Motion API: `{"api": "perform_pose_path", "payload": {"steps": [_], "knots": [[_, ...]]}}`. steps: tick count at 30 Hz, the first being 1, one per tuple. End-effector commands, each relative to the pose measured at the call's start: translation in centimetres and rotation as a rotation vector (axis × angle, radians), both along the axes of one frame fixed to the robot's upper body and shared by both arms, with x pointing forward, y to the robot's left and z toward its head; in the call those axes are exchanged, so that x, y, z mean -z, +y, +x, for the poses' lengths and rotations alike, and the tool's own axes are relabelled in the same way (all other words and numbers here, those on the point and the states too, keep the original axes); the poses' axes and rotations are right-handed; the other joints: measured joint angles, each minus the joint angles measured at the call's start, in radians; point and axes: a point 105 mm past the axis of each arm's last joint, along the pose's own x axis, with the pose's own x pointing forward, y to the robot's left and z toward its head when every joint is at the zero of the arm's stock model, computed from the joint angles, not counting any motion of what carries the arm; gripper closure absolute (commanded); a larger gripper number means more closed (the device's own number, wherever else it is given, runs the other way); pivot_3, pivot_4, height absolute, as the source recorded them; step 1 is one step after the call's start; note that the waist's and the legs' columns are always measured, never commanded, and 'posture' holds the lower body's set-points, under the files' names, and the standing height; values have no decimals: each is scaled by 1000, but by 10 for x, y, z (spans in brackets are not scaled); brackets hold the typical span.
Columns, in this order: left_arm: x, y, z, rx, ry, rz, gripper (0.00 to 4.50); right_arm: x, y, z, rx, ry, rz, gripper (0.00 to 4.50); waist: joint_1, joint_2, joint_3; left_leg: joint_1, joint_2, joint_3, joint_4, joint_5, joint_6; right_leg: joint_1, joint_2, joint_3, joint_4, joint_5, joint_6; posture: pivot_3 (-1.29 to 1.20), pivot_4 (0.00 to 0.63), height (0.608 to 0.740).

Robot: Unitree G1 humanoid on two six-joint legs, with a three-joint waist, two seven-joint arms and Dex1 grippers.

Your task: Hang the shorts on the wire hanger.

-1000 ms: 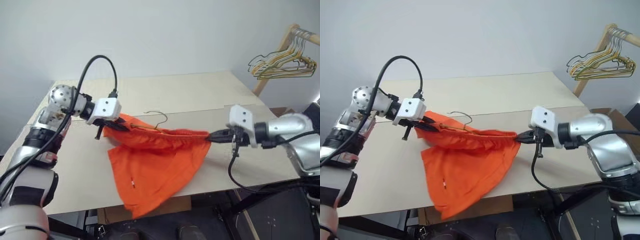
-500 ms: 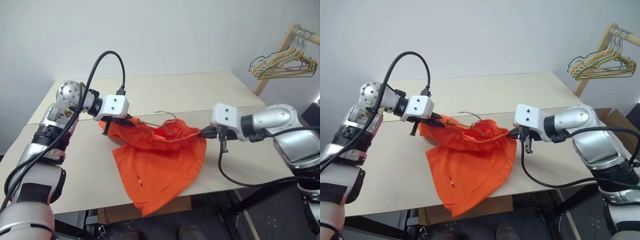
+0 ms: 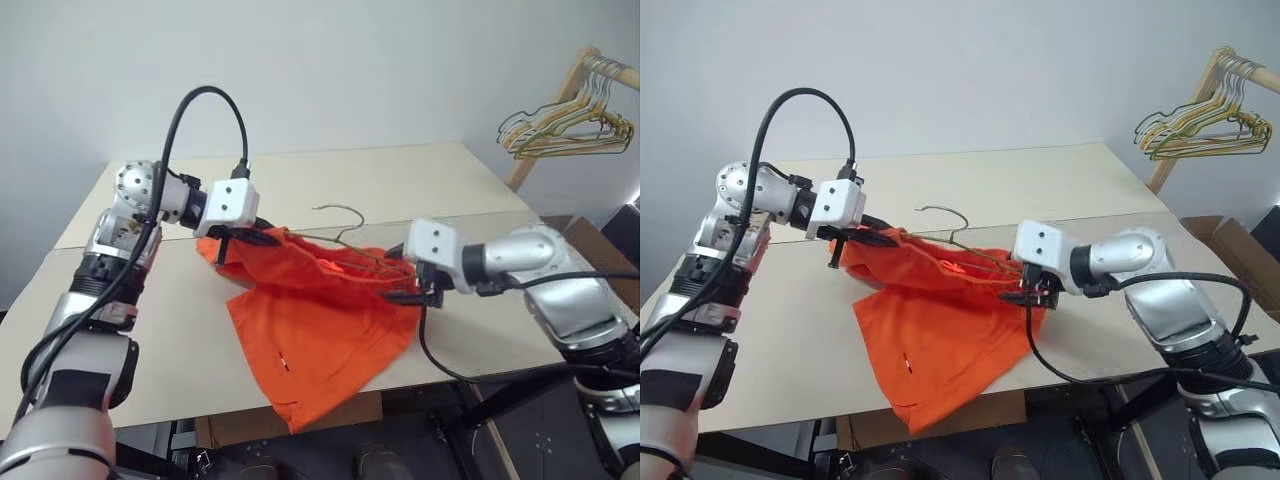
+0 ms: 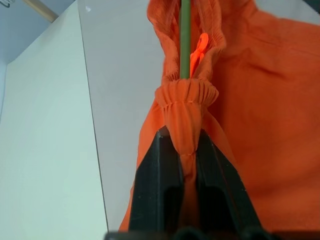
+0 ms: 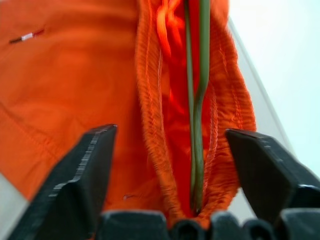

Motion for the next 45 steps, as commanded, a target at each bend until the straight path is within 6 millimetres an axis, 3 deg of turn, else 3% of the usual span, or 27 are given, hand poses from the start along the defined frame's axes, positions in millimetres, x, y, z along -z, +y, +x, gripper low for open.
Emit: {"api": "perform_pose_path", "payload": {"steps": [1, 6, 9, 16, 21, 29, 33, 42, 45], "knots": [[-12, 3, -3, 9, -35, -12, 4500, -7, -7, 8, 55, -44, 17, 214, 0, 0, 0, 0, 0, 0, 0, 0, 0, 0, 0, 0, 0, 0, 0, -119, 0, 740], [2, 11, 3, -45, -44, 77, 4500, -18, -11, 8, 87, -89, 90, 214, 1, 0, 0, 0, 0, 0, 0, 0, 0, 0, 0, 0, 0, 0, 0, -118, 0, 740], [6, 14, 6, -59, -56, 106, 4500, -21, -20, -2, 69, -112, 81, 214, 3, 0, 0, 0, 0, 0, 0, 0, 0, 0, 0, 0, 0, 0, 0, -125, 0, 740], [4, 8, 9, -53, -67, 104, 4500, 3, -37, -20, 67, -33, 27, 214, 0, 0, 0, 1, 0, 0, 0, 0, 0, 1, 0, 0, 0, 0, 0, -143, 0, 740], [4, 5, 8, -39, -60, 95, 4500, 23, -28, -11, 82, 34, 72, 214, -6, 0, 0, 1, 0, 0, 0, 0, 0, 1, 0, 0, 0, 0, 0, -151, 0, 740], [4, 9, 6, -43, -57, 90, 4500, 24, -3, 11, 88, 140, 257, 214, -23, 0, 0, 0, 0, -2, 0, 0, 0, 1, 0, 0, -1, 0, 0, -128, 0, 740], [4, 12, 5, -58, -58, 89, 4500, 17, 5, 15, 90, 170, 328, 1103, -22, 0, 0, 0, 0, -5, 0, 0, 0, 1, 0, 0, 0, 0, 0, -114, 0, 740], [3, 11, 1, -57, -30, 34, 4500, 11, 16, 18, 78, 154, 342, 4331, -23, 0, 0, 0, 0, -7, 0, 0, 0, 1, 0, 0, 0, 0, 0, -114, 0, 740], [5, 8, -2, -45, -15, 27, 4500, 5, 21, 19, 61, 138, 362, 4469, -23, 0, 0, 0, 0, -7, 0, 0, 0, 1, 0, 0, 0, 0, 0, -116, 0, 740]]}}
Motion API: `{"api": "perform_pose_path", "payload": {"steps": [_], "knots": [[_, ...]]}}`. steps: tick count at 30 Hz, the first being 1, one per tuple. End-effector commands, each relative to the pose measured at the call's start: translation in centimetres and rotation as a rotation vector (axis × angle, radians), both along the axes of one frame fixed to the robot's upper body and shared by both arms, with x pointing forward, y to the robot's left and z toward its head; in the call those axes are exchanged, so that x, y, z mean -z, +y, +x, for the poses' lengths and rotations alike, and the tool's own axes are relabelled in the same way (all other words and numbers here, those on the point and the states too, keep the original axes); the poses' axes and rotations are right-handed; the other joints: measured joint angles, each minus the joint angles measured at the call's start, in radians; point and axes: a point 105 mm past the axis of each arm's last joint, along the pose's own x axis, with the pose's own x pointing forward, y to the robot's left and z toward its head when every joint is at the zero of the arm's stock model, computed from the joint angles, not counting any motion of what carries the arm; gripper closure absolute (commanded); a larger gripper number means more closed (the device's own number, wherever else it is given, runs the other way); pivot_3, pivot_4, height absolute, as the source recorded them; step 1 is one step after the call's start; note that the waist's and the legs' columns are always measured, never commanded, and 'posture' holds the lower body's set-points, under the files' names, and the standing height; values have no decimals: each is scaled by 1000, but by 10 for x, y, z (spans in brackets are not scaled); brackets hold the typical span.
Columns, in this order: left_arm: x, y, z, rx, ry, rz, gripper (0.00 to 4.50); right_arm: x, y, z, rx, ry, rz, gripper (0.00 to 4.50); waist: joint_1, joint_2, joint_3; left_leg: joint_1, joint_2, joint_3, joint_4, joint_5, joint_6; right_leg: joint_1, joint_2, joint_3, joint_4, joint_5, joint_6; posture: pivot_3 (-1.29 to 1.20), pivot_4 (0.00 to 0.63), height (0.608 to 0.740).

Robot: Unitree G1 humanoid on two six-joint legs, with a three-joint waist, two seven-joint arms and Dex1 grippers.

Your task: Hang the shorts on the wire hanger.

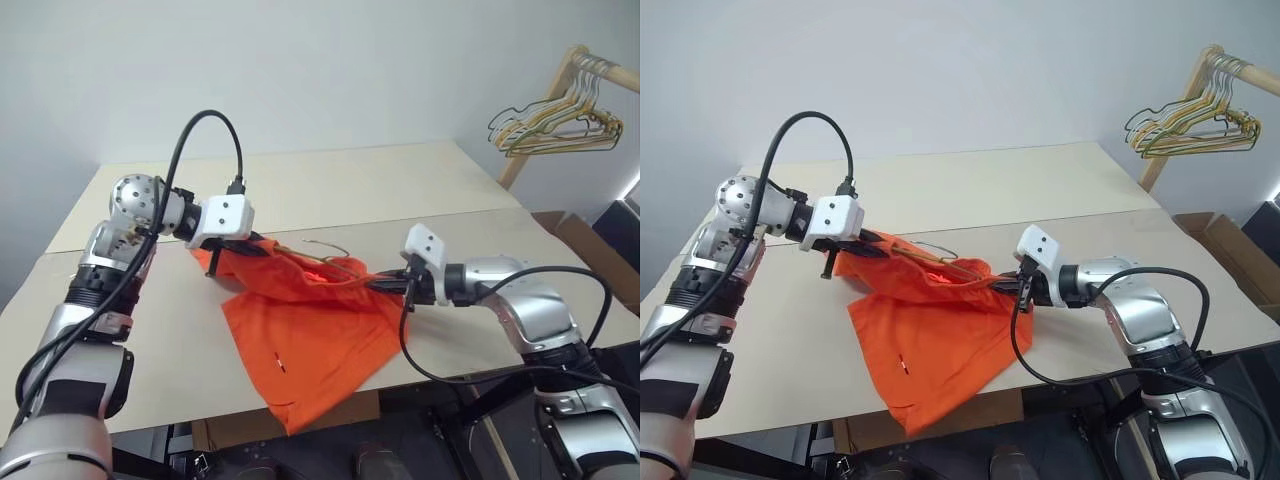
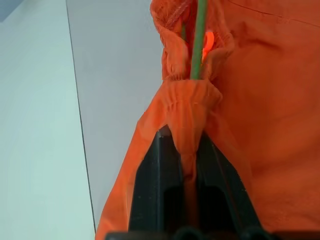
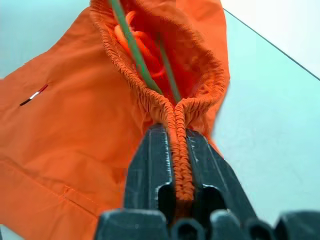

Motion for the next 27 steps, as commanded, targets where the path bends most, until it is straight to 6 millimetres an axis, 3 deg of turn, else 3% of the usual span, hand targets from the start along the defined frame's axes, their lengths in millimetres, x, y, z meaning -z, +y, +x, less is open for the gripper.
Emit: {"api": "perform_pose_path", "payload": {"steps": [1, 15, 22, 27], "knots": [[-11, -8, -4, 35, -27, -45, 4500, -26, 10, 6, -19, -92, 40, 4469, 0, 0, 0, 0, 0, 0, 0, 0, 0, 0, 0, 0, 0, 0, 0, -116, 0, 740], [-18, -8, 2, -22, 37, -209, 4500, -30, 15, 3, -79, -170, -15, 4469, 0, 0, 0, 0, 0, 0, 0, 0, 0, 0, 0, 0, 0, 0, 0, -116, 0, 740], [-6, 0, 6, -68, 50, -230, 4500, -34, 12, -3, -92, -114, -15, 4469, 0, 0, 0, 0, 0, -1, 0, 0, 0, 0, 0, 0, 0, 0, 0, -116, 0, 740], [-4, 6, 9, -108, 71, -252, 3065, -41, 7, -9, -98, -70, -17, 4469, 0, 0, 0, 0, 0, -1, 0, 0, 0, 0, 0, 0, 0, 0, 0, -124, 0, 740]]}}
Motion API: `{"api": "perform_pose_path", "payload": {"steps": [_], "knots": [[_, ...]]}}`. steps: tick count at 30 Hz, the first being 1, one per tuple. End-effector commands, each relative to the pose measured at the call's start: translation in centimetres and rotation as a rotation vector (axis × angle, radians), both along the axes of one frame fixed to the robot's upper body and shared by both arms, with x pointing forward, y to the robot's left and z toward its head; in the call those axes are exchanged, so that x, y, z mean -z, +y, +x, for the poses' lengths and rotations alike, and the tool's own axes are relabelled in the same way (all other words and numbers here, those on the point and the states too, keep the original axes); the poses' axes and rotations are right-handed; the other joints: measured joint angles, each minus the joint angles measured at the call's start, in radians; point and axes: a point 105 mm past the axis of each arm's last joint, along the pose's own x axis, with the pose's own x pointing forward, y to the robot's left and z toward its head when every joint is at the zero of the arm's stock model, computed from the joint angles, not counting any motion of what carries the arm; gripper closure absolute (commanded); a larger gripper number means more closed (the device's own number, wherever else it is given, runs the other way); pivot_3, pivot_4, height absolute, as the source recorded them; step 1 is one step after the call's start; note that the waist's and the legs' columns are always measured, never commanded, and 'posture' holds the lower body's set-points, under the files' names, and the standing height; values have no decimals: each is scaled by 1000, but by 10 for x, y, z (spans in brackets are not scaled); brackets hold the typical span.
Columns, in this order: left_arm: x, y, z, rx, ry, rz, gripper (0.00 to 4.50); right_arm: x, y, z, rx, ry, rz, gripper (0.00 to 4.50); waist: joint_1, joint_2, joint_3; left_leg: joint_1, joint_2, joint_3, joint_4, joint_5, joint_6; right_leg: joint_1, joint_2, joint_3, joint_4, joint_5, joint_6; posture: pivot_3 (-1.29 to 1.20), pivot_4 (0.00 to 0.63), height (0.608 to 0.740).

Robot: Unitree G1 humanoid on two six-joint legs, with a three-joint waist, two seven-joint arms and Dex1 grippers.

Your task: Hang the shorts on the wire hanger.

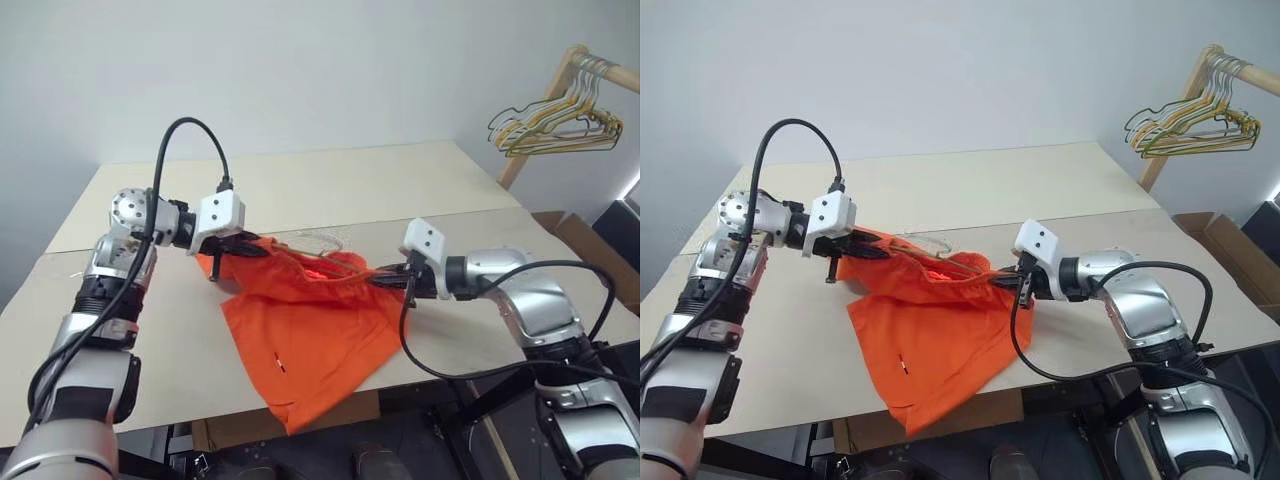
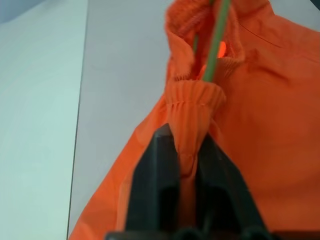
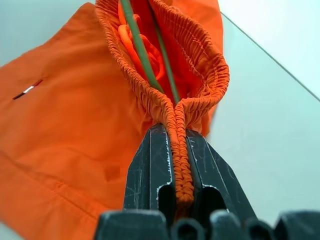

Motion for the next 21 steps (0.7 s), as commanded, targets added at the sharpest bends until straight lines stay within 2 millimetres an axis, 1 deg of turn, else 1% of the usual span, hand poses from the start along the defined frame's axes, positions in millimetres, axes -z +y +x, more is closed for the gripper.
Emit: {"api": "perform_pose_path", "payload": {"steps": [1, 4, 5, 8, 9, 10, 12, 16, 18, 21], "knots": [[-16, 3, 1, -11, -25, -69, 2781, -29, 4, -6, -51, -46, 24, 4469, 0, 0, 0, 0, 0, 0, 0, 0, 0, 0, 0, 0, 0, 0, 0, -126, 0, 740], [-25, 6, -1, -4, -28, -113, 1932, -29, -3, -9, -46, -25, -4, 4470, 0, 0, 0, 0, 0, 0, 0, 0, 0, 0, 0, 0, 0, 0, 0, -126, 0, 740], [-27, 8, -1, -5, -35, -115, 1555, -29, -4, -9, -45, -20, -7, 4470, 0, 0, 0, 0, 0, 0, 0, 0, 0, 0, 0, 0, 0, 0, 0, -128, 0, 740], [-24, 17, -7, 12, -30, -71, 626, -32, -9, -9, -26, 16, 6, 4470, -2, 0, 0, 0, 0, 0, 0, 0, 0, 0, 0, 0, 0, 0, 0, -129, 0, 740], [-22, 20, -7, 6, -30, -57, 374, -34, -10, -8, -18, 31, 18, 4470, -3, 0, 0, 0, 0, 0, 0, 0, 0, 0, 0, 0, 0, 0, 0, -129, 0, 740], [-21, 23, -7, -7, -27, -48, 21, -36, -11, -8, -14, 42, 26, 4470, -3, 0, 0, 0, 0, 0, 0, 0, 0, 0, 0, 0, 0, 0, 0, -125, 0, 740], [-21, 30, -5, -36, -37, -38, 0, -38, -14, -8, -2, 74, 41, 4470, -3, 0, 0, 0, 0, 0, 0, 0, 0, 0, 0, 0, 0, 0, 0, -125, 0, 740], [-35, 40, 0, -101, -63, -104, 0, -39, -27, -6, 47, 116, 39, 4470, 2, 0, 0, 0, 0, 0, 0, 0, 0, 0, 0, -1, -1, 0, 0, -128, 0, 740], [-45, 42, 1, -113, -77, -171, 0, -42, -36, -4, 87, 133, 45, 4470, 2, 0, 0, -1, 0, 0, 0, 0, 0, 0, -1, -1, -1, 0, 0, -135, 0, 740], [-63, 38, 0, -120, -101, -323, 0, -47, -52, 1, 178, 152, 52, 4470, 0, 0, 0, -1, 0, 0, 0, 0, 0, 0, -1, -1, 0, 0, 0, -148, 0, 740]]}}
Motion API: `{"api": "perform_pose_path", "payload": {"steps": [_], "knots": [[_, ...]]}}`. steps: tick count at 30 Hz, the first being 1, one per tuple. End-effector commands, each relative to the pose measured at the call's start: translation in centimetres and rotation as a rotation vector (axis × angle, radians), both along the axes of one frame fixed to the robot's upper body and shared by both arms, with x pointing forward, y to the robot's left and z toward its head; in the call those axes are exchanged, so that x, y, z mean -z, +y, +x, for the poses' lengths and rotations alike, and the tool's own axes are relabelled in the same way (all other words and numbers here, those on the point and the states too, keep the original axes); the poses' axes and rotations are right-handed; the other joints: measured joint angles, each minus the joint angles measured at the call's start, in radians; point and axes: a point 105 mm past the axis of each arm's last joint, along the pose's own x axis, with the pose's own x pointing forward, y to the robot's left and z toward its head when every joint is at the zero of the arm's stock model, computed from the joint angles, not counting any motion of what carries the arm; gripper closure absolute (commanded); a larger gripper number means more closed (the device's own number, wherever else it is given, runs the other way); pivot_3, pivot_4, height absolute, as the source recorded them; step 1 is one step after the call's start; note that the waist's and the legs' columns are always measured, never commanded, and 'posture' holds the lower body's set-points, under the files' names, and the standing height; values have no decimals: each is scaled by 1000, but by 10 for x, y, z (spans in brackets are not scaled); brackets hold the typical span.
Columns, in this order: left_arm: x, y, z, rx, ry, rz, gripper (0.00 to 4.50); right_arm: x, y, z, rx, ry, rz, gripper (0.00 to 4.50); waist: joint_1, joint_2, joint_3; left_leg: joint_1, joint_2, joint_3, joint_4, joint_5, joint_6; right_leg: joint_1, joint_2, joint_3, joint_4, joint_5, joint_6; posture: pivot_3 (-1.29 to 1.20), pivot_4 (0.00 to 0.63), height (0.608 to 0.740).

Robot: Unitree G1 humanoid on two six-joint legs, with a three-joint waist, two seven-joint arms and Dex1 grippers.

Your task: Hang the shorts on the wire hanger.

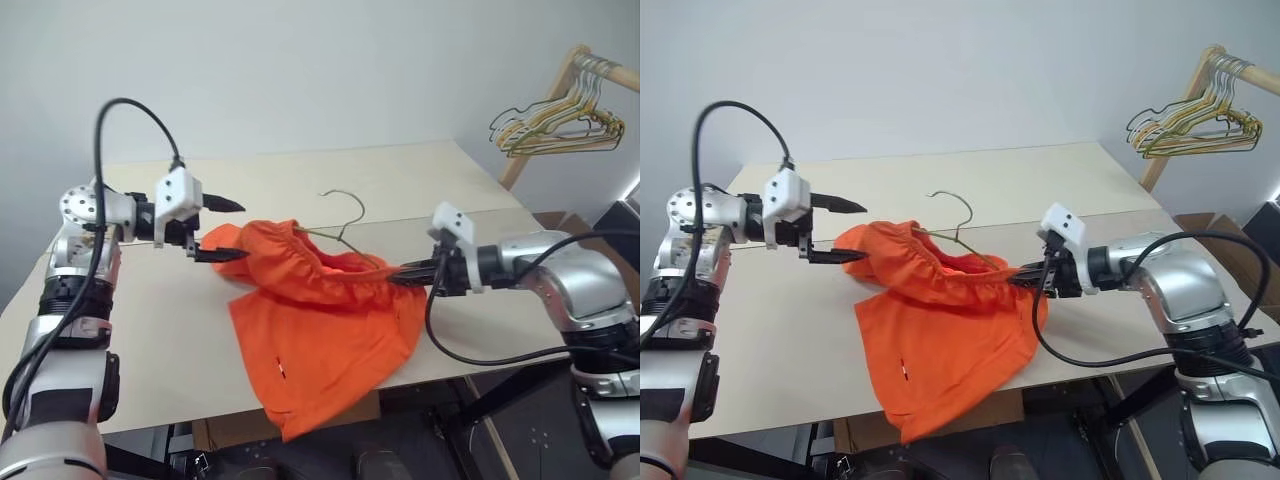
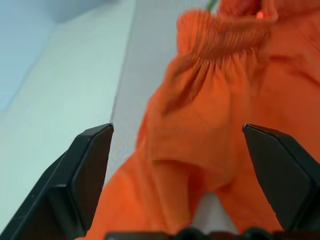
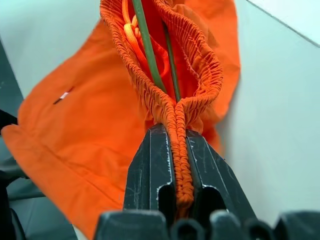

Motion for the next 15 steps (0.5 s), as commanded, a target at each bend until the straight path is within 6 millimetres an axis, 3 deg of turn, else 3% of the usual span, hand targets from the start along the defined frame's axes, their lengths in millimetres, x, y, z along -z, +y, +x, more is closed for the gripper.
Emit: {"api": "perform_pose_path", "payload": {"steps": [1, 8, 15], "knots": [[-39, -6, -1, -5, -107, -198, 0, -28, -21, 9, 123, -43, 35, 4470, 0, 0, 0, 0, 0, 0, 0, 0, 0, 0, 0, 0, 0, 0, 0, -153, 0, 740], [-53, -25, -20, 80, -97, -425, 0, -35, -57, 18, 387, -3, 82, 4470, -8, 0, 0, 0, -1, 0, -1, 0, 0, 0, -2, 0, 1, 0, 0, -190, 0, 740], [-41, -39, -27, 86, -63, -455, 0, -34, -99, 16, 661, 11, 94, 4470, -15, 0, 0, 1, -3, 0, -1, 0, 0, 0, -5, 0, 0, 0, 0, -223, 0, 740]]}}
